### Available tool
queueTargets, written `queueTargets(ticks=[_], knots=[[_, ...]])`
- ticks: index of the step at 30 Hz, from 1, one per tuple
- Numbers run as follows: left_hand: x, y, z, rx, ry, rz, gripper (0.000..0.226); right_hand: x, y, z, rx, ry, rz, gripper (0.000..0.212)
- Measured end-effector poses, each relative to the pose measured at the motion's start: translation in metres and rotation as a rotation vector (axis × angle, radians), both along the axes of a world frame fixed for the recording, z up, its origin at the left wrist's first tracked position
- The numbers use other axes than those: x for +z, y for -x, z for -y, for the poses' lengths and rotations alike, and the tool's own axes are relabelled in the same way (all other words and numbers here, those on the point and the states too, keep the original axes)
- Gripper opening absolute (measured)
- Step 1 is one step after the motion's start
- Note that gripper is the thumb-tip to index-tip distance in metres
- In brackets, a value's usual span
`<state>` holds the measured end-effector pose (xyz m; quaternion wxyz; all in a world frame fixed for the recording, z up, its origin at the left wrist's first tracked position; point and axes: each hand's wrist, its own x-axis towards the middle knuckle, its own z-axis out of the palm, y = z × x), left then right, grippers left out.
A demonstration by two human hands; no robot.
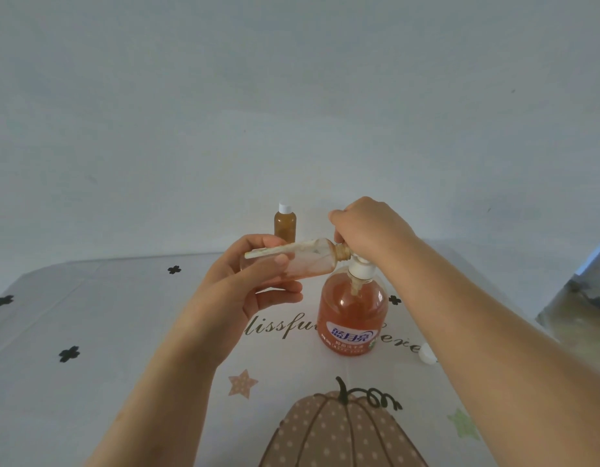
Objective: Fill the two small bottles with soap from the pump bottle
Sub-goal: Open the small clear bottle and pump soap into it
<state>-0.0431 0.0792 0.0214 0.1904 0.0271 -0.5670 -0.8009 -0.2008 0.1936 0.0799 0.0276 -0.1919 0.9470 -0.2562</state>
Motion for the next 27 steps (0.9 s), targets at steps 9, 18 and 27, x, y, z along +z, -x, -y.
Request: queueTargets(ticks=[9,18,27], knots=[[0.0,-0.001,-0.001,-0.016,-0.026,0.0,0.019,0.007,-0.003,-0.003,-0.003,-0.001,-0.014,0.031],[0.001,-0.001,-0.003,-0.02,-0.04,-0.02,0.018,0.016,-0.004,-0.003,0.01,-0.045,-0.053,0.033],[-0.003,0.001,0.0,-0.02,-0.031,0.01,0.019,0.003,-0.005,-0.002,-0.02,-0.049,-0.038,0.038]])
